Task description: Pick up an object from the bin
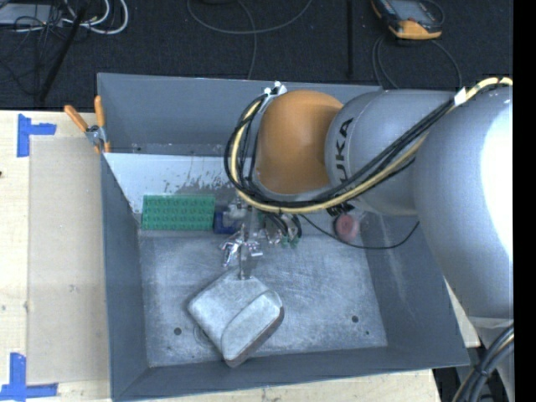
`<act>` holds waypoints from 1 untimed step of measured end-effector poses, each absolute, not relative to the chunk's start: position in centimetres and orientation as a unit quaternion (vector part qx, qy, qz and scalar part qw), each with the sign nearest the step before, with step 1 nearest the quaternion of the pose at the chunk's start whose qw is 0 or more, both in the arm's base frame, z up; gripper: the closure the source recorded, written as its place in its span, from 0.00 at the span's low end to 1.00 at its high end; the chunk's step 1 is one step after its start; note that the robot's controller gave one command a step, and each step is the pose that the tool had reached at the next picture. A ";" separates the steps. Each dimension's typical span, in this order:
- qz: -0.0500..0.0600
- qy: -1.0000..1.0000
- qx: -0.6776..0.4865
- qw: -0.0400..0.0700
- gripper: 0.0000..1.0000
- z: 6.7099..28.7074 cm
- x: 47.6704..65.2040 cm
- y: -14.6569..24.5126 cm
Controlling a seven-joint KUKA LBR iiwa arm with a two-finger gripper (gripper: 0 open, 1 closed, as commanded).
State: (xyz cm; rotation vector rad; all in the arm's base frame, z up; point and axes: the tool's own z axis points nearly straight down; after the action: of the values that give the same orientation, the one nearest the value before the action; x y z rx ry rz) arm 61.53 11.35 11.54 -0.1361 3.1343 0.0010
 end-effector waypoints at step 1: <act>0.001 1.000 0.027 0.008 0.00 9.8 62.1 9.9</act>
Offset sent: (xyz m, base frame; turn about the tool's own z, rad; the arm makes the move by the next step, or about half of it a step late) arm 0.0049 -0.0266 -0.0454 0.1981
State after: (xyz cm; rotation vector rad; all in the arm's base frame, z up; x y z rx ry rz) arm 62.14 9.85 9.81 0.0854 3.1241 0.0034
